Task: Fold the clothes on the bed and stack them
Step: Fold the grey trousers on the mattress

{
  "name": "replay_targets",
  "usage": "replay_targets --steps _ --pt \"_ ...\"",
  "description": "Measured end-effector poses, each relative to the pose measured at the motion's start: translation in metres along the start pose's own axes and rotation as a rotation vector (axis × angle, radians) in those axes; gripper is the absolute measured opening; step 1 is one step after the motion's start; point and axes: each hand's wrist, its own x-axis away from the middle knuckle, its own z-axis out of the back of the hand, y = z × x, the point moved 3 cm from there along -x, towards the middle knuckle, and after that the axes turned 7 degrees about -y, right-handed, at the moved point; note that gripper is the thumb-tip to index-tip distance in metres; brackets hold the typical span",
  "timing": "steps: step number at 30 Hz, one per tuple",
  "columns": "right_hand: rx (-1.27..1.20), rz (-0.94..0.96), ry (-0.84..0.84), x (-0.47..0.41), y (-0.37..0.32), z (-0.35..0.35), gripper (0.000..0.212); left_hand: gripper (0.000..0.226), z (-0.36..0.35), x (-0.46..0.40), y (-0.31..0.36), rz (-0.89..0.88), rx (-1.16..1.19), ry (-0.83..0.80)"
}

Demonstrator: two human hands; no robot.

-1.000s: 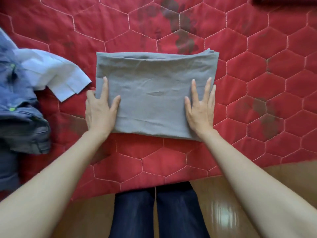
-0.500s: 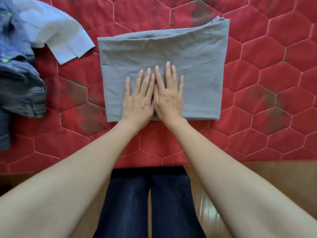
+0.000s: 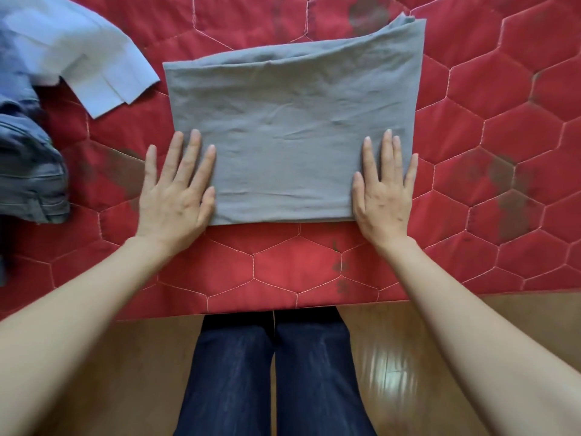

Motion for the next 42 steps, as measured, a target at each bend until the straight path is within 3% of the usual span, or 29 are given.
replay_targets --steps 4,7,16,23,27,30,34,37,39,42 --pt "-0.126 0.075 0.079 -0.014 -0.062 0.009 0.052 0.054 0.017 -0.039 0.059 -0.031 0.044 0.104" --pt "-0.119 0.134 0.025 -0.017 -0.098 -0.002 0.054 0.054 0.012 -0.054 0.103 -0.045 0.103 0.059" --pt "-0.009 0.023 -0.077 -0.007 0.024 0.003 0.055 0.055 0.003 -0.011 0.019 -0.140 0.023 -0.035" --pt "-0.181 0.219 0.092 -0.070 -0.066 0.037 0.049 0.052 0.033 -0.087 0.074 -0.108 0.120 0.001" --pt "-0.105 0.336 -0.043 -0.108 -0.098 0.031 0.051 0.056 0.031 -0.129 0.077 -0.135 0.068 -0.064" --pt "-0.017 0.244 -0.078 -0.122 -0.051 0.021 0.055 0.055 0.027 -0.132 0.047 -0.140 0.012 -0.042" --pt "0.007 0.054 -0.100 -0.127 0.017 0.021 0.059 0.059 0.023 -0.116 -0.018 0.171 0.106 -0.080" --pt "-0.026 -0.047 -0.088 -0.127 0.022 0.030 0.058 0.060 0.029 -0.107 -0.040 0.340 0.169 -0.096" --pt "-0.049 -0.114 -0.030 -0.123 0.008 0.034 0.057 0.058 0.037 -0.107 -0.028 0.329 0.159 -0.004" --pt "-0.081 -0.007 -0.030 -0.101 -0.027 0.028 0.056 0.057 0.037 -0.099 0.018 0.184 0.146 0.039"
